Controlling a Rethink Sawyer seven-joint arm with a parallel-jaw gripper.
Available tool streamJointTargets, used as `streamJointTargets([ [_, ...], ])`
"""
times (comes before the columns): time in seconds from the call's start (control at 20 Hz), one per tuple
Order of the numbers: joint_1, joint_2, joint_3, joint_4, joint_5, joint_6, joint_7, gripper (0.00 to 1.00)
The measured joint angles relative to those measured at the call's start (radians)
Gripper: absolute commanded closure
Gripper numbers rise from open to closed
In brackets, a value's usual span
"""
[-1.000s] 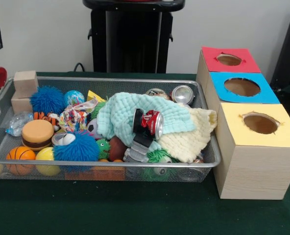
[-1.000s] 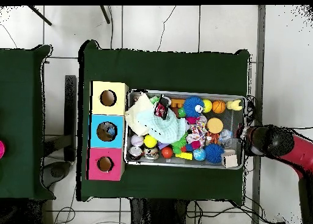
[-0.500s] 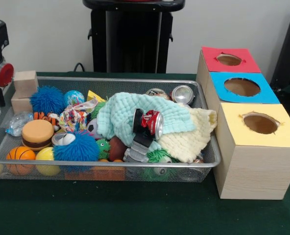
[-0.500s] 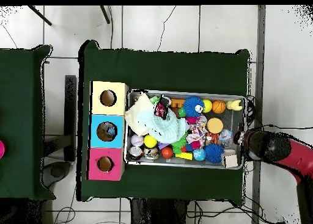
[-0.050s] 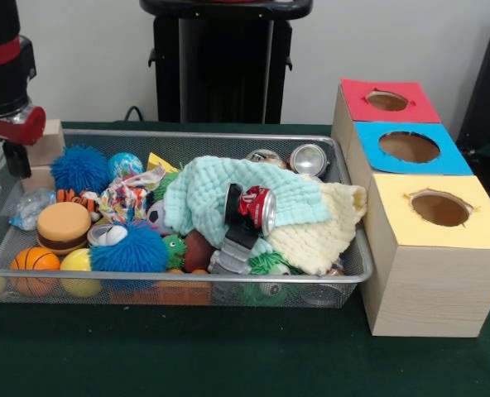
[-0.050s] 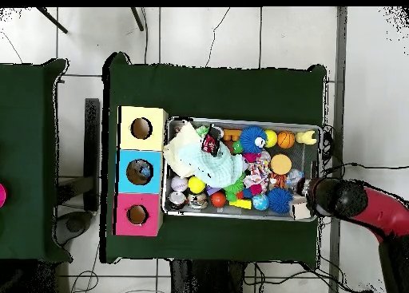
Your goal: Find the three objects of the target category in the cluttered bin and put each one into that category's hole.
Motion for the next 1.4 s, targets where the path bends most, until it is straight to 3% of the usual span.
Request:
streamJointTargets([
  [0.35,0.006,0.001,0.0,0.03,-0.002,-0.005,0.0,1.0],
  [0.4,0.006,0.001,0.0,0.032,-0.002,-0.005,0.0,0.0],
  [1.4,0.007,0.008,0.004,0.033,-0.002,-0.006,0.0,0.0],
])
